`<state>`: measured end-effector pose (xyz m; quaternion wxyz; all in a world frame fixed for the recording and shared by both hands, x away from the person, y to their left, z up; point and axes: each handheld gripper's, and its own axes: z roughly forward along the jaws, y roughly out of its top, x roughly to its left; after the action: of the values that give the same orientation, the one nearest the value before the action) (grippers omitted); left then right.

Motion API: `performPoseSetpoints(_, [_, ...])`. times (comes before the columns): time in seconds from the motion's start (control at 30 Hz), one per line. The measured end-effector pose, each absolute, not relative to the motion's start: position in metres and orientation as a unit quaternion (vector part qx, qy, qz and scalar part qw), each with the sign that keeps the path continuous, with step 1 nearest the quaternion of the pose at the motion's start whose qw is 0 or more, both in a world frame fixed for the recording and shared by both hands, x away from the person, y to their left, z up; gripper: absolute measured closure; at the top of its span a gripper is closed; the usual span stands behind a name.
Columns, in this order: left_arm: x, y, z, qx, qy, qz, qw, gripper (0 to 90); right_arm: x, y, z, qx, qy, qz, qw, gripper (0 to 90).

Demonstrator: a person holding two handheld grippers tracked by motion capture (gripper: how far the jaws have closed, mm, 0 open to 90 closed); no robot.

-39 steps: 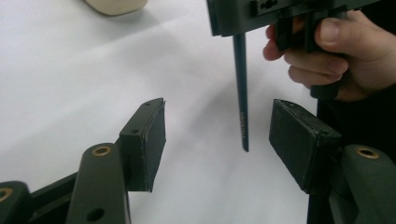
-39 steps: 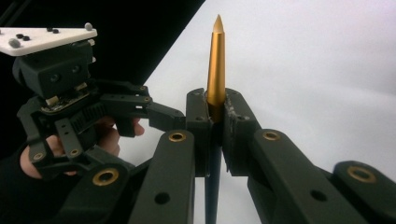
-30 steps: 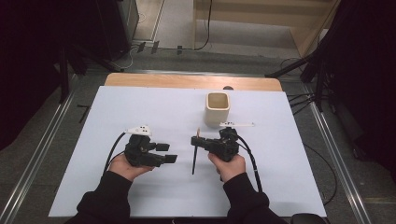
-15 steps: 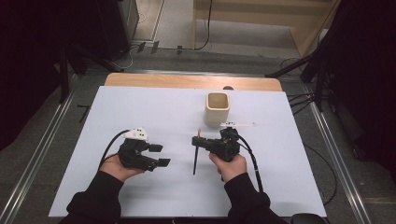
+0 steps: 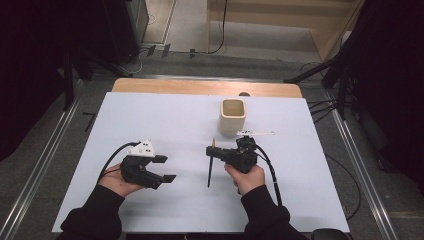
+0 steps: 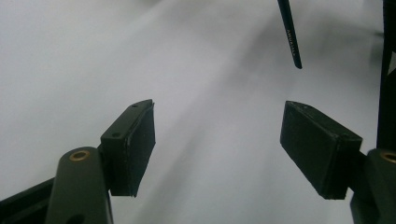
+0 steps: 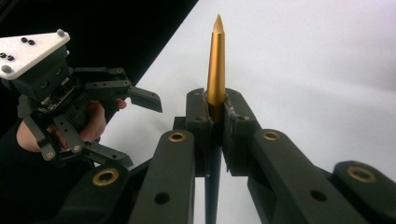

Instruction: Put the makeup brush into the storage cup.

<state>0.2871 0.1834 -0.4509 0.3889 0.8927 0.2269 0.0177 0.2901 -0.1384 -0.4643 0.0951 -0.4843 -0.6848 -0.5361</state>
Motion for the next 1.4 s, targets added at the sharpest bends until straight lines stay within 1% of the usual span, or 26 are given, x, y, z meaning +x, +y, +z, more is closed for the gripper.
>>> performPoseSetpoints(0.1, [0.286,0.186,-0.452,0.895,0.221,0.028,0.386,26.3,0.29,-0.139,-0.464,-0.484,-0.685,-0.536,0.095,83.7])
performPoseSetpoints(0.5, [0.282,0.197,-0.456,0.902,0.22,0.036,0.37,26.5,0.29,-0.141,-0.463,-0.482,-0.689,-0.534,0.089,83.7])
performPoseSetpoints(1.13, [0.271,0.217,-0.456,0.897,0.234,0.042,0.372,26.5,0.292,-0.146,-0.46,-0.482,-0.694,-0.53,0.073,83.7])
performPoseSetpoints(1.4, [0.272,0.218,-0.458,0.895,0.243,0.042,0.372,26.7,0.297,-0.147,-0.454,-0.481,-0.697,-0.529,0.064,83.7])
